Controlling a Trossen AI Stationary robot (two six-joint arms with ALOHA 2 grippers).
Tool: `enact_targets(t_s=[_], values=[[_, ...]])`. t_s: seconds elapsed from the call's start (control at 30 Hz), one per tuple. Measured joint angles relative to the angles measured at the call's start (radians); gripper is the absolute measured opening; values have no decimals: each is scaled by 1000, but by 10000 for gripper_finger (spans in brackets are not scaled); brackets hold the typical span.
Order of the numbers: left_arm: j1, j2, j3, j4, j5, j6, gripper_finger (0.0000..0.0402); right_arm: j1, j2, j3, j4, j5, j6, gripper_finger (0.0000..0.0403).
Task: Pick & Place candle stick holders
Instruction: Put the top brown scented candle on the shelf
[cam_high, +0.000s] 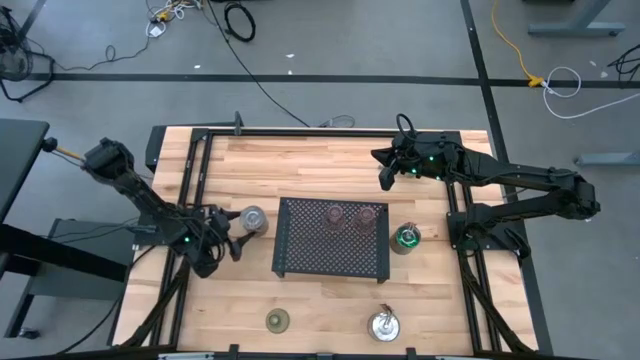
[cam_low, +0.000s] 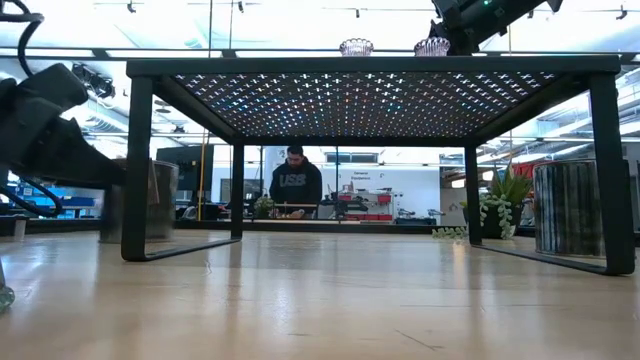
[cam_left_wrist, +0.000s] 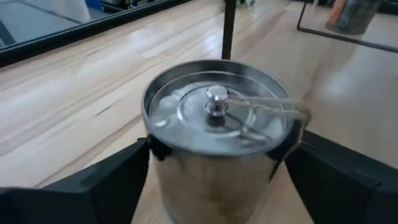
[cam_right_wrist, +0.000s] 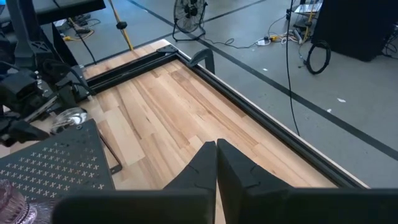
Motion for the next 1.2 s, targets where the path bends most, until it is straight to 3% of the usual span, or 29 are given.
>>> enact_targets(t_s=[0.3, 0.47, 0.6, 0.93, 1.1, 1.2], values=[[37, 29, 0, 102, -5, 123, 198, 0, 0, 0, 0, 0, 0, 13], [37, 29, 0, 101, 19, 123, 150, 0, 0, 0, 0, -7, 0, 13], [37, 29, 0, 101, 70, 123, 145, 0, 0, 0, -1, -11, 0, 13], [37, 29, 11, 104, 79, 148, 149, 0, 0, 0, -1, -10, 0, 13], [37, 29, 11, 107, 114, 149, 195, 0, 1, 0, -1, -10, 0, 13], [37, 29, 11, 107, 69, 135, 240, 0, 10, 0, -2, -10, 0, 13]])
